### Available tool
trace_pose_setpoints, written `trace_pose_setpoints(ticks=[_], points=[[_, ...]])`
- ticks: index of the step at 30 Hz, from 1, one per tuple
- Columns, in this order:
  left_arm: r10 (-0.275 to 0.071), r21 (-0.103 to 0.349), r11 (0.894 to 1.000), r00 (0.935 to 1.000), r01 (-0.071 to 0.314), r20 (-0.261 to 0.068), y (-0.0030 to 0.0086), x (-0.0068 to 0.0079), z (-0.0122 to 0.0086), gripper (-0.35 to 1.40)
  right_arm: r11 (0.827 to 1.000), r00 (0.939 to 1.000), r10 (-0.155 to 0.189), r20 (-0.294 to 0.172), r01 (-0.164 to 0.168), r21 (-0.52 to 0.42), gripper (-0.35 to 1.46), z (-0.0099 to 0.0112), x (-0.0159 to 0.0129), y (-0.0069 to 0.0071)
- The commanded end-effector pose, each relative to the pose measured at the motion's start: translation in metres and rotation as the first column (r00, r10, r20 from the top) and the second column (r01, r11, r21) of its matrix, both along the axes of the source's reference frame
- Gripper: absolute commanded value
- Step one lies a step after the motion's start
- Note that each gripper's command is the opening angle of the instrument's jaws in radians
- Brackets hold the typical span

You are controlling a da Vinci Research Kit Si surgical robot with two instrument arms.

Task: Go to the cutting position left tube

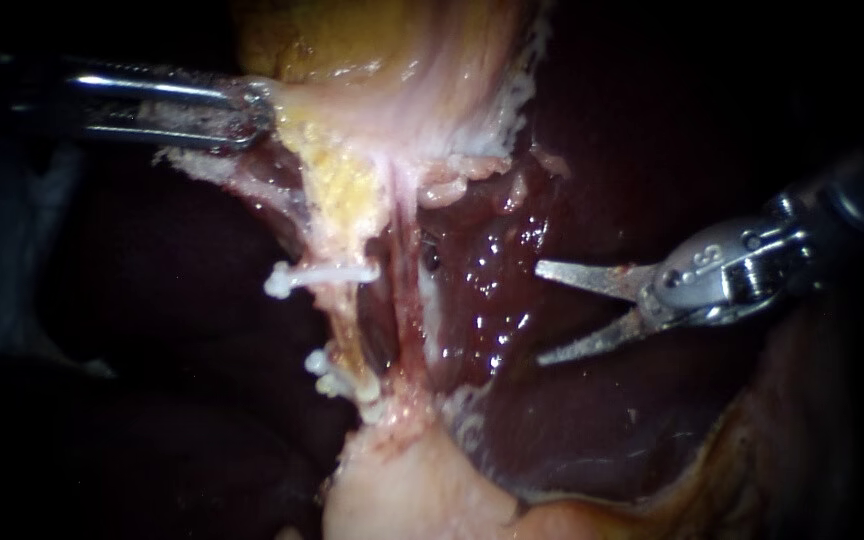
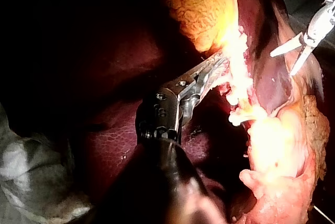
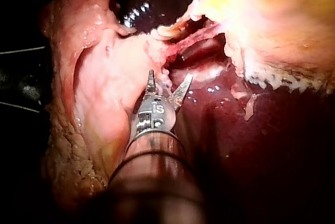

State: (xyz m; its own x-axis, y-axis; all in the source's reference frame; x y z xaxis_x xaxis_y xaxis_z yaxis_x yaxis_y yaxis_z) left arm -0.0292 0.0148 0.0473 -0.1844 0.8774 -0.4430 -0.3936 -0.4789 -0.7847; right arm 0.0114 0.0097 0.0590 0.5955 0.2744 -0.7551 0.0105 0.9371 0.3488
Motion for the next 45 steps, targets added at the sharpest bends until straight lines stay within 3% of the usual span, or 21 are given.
trace_pose_setpoints(ticks=[1,6,10,20,29,34,40,45], points=[[-0.001,0.0,1.0,1.0,0.001,-0.001,0.0,-0.0001,0.0001,-0.35,1.0,0.9999,0.001,-0.013,-0.001,0.021,1.43,-0.0002,0.0007,-0.0003],[-0.001,0.0,1.0,1.0,0.001,-0.001,0.0,-0.0001,0.0001,-0.35,0.997,0.9976,0.011,-0.068,-0.005,0.081,1.43,-0.001,0.0036,-0.001],[-0.002,-0.001,1.0,1.0,0.002,-0.002,0.0,-0.0002,0.0002,-0.35,0.994,0.9965,0.007,-0.083,0.002,0.109,1.43,-0.0007,0.0059,-0.0014],[-0.002,-0.001,1.0,1.0,0.002,-0.002,-0.0001,-0.0003,0.0002,-0.35,0.99,0.9957,0.0,-0.092,0.013,0.143,1.43,0.0034,0.0093,-0.0022],[-0.002,-0.002,1.0,1.0,0.002,-0.002,-0.0001,-0.0004,0.0005,-0.35,0.983,0.9953,-0.003,-0.097,0.02,0.181,1.43,0.0063,0.0095,-0.0008],[-0.003,-0.003,1.0,1.0,0.003,-0.003,-0.0001,-0.0004,0.0005,-0.35,0.974,0.9898,-0.004,-0.142,0.036,0.225,1.43,0.0068,0.0111,-0.0003],[-0.003,-0.003,1.0,1.0,0.003,-0.003,-0.0001,-0.0005,0.0005,-0.35,0.959,0.9774,-0.014,-0.211,0.072,0.273,1.43,0.0069,0.0142,-0.0003],[-0.004,-0.003,1.0,1.0,0.004,-0.003,-0.0001,-0.0006,0.0006,-0.35,0.954,0.9769,-0.018,-0.213,0.08,0.287,1.41,0.0069,0.0159,-0.0009]])
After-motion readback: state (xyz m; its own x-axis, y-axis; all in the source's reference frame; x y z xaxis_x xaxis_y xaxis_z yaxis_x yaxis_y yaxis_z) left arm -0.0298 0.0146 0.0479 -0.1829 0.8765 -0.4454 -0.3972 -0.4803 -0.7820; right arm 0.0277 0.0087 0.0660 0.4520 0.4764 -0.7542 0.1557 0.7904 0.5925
